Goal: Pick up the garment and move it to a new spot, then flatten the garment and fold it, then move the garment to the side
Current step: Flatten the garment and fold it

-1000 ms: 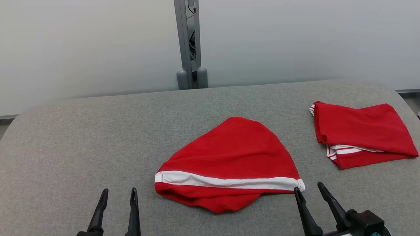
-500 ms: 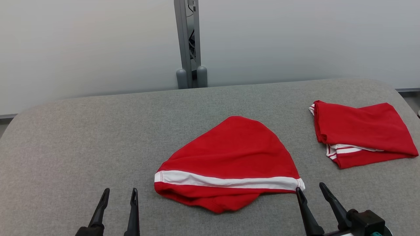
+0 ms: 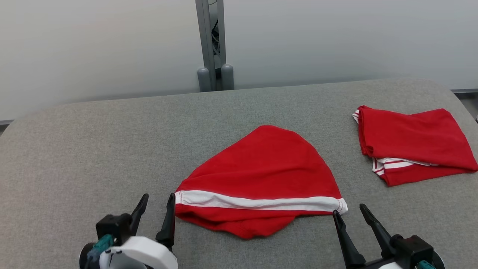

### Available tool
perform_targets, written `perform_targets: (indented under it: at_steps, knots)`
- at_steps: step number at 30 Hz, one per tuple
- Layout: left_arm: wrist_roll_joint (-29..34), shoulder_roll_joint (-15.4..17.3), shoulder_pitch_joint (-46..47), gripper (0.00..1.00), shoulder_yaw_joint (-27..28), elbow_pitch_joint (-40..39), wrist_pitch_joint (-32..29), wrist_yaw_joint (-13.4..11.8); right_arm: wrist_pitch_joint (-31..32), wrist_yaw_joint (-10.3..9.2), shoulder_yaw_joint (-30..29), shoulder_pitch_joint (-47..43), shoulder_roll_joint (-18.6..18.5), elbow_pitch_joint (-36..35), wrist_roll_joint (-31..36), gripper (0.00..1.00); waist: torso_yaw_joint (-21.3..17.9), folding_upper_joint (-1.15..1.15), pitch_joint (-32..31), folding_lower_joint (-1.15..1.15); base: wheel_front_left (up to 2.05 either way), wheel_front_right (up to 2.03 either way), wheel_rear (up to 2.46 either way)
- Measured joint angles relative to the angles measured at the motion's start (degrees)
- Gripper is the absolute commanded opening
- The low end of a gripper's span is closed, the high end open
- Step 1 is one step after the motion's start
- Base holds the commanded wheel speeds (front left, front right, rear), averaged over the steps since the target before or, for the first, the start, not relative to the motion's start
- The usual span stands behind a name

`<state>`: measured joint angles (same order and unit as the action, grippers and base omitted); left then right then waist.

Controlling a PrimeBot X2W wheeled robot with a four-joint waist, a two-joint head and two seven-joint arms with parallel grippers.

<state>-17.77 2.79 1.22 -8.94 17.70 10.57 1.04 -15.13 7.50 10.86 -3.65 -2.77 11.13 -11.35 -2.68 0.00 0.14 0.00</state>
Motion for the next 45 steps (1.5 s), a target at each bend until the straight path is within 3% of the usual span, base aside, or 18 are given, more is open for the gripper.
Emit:
perform_targets:
  at_steps: [9, 15, 19, 20, 21, 23, 24, 25, 33, 45]
  knots:
    - [-3.01, 1.27, 9.10, 1.00, -1.48, 4.60, -15.57, 1.08, 0.00, 0.00, 0.70, 1.64, 0.00, 0.12, 0.81, 1.00, -0.93, 0.00, 2.84, 0.00, 0.00, 0.00, 0.00]
    - [-2.79, 2.54, 9.55, 0.99, -2.42, 3.56, -22.42, -0.32, 0.00, 0.00, 0.76, 2.44, 0.00, 0.25, 0.81, 1.00, -1.97, 0.00, 4.03, 0.00, 0.00, 0.00, 0.00]
    - [-3.10, 2.77, 8.03, 0.72, -2.94, 2.87, -26.24, -1.16, 0.00, 0.00, 0.80, 2.66, -0.01, 0.29, 0.78, 1.00, -2.41, 0.00, 4.36, 0.00, 0.00, 0.00, 0.00]
    - [-3.10, 3.00, 7.73, 0.72, -2.97, 2.75, -26.85, -1.58, 0.00, 0.00, 0.81, 2.80, 0.00, 0.33, 0.73, 1.00, -2.48, 0.00, 4.43, 0.00, 0.00, 0.00, 0.00]
    - [-3.19, 3.20, 7.50, 0.49, -2.97, 2.57, -27.24, -1.60, 0.00, 0.00, 0.82, 2.96, 0.00, 0.33, 0.70, 1.00, -2.55, 0.00, 4.50, 0.00, 0.00, 0.00, 0.00]
    - [-3.52, 3.20, 7.40, 0.25, -2.92, 2.01, -27.26, -1.60, 0.00, 0.00, 0.82, 3.16, -0.01, 0.31, 0.62, 1.00, -2.64, 0.00, 4.61, 0.00, 0.00, 0.00, 0.00]
    - [-3.52, 3.31, 7.40, 0.03, -2.94, 1.82, -27.19, -1.60, 0.00, 0.00, 0.82, 3.16, -0.01, 0.32, 0.60, 1.00, -2.67, 0.00, 4.67, 0.00, 0.00, 0.00, 0.00]
    - [-3.52, 3.45, 7.40, 0.00, -2.94, 1.78, -27.19, -1.60, 0.00, 0.00, 0.84, 3.18, -0.01, 0.31, 0.57, 1.00, -2.69, 0.00, 4.72, 0.00, 0.00, 0.00, 0.00]
    - [-4.05, 3.59, 6.16, 0.00, -2.85, -0.97, -24.29, -1.11, -0.01, 0.00, 1.13, 3.72, 0.03, 2.04, 0.11, 1.00, -2.53, 0.00, 4.56, 0.00, 0.00, 0.00, 0.00]
    - [-5.14, 3.87, 2.15, 0.00, -2.80, -3.71, -19.95, -0.62, 0.00, 0.00, 2.38, 12.47, -0.01, 21.30, -5.86, 1.00, -0.72, 0.00, 4.82, 0.00, 0.00, 0.00, 0.00]
